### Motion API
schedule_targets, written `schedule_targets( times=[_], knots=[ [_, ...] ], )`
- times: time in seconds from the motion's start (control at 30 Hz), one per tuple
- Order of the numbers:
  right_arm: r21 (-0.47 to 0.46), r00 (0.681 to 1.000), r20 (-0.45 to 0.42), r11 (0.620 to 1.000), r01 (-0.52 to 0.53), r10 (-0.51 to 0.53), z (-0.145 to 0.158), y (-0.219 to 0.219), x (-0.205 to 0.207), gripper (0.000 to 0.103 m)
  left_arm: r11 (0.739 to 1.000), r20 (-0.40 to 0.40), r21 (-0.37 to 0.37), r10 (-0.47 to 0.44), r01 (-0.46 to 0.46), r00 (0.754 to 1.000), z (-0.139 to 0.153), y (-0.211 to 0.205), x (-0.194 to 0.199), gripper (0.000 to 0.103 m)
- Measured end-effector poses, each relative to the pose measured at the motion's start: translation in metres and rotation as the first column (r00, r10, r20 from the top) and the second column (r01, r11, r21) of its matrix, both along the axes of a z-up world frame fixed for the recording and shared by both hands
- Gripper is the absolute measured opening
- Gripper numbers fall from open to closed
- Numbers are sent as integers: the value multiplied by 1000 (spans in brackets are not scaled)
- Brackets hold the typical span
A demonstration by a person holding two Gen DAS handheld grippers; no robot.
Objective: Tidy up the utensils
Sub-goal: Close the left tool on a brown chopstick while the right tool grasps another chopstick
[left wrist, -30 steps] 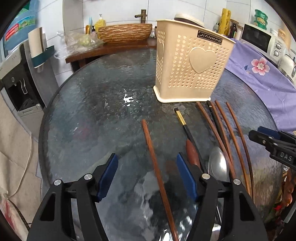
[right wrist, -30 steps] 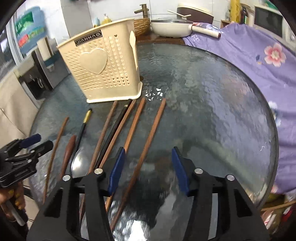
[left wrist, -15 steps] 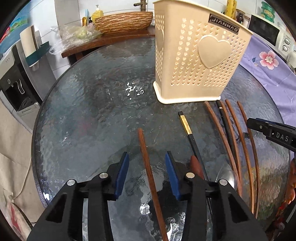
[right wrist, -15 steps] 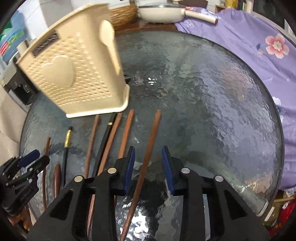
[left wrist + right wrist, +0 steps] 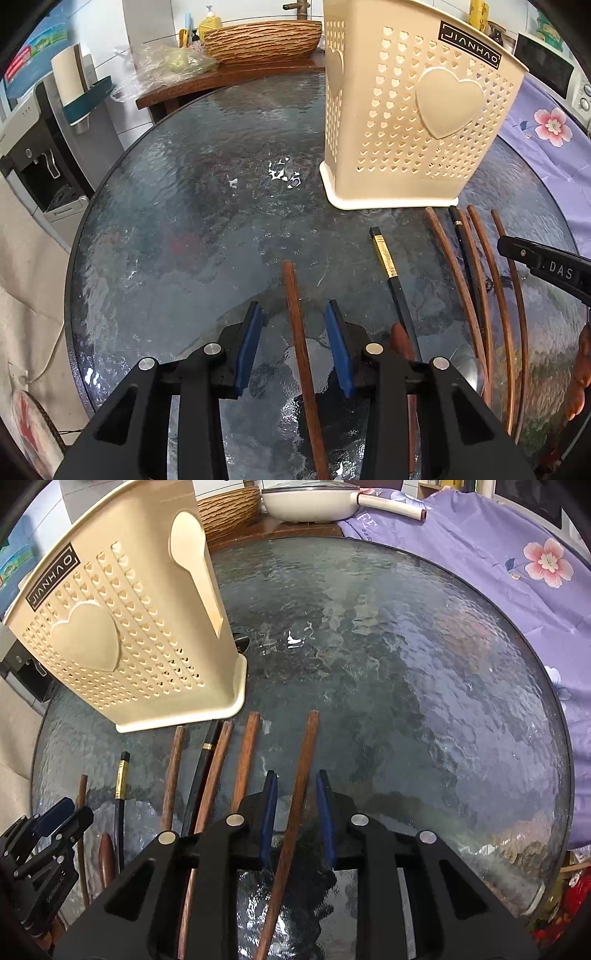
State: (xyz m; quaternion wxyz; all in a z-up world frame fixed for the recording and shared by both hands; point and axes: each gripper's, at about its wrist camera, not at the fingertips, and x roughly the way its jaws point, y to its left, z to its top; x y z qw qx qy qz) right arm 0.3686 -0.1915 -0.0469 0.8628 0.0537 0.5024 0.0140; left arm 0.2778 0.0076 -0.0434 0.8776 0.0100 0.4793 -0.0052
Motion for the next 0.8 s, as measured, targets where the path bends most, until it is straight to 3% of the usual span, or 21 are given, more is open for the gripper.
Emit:
schedule_targets(
  times=[0.13,0.3,0.5,0.8],
  knots=[
    [-26,1000,7,1000,8,-8,0,4,5,11,1000,8,2,-2,2,1000,0,-2,0,31],
    [-22,1000,15,999,23,-23,-2,4,11,8,1000,16,11,4,-4,1000,1,-7,3,7],
    [3,999,29,1000,27,-27,-4,-3,15,8,1000,32,-3,-2,2,999,1,-9,5,6],
    [160,996,94,987,-4,-11,10,-28,14,8,994,58,-109,-9,16,998,16,5,11,6]
  ],
)
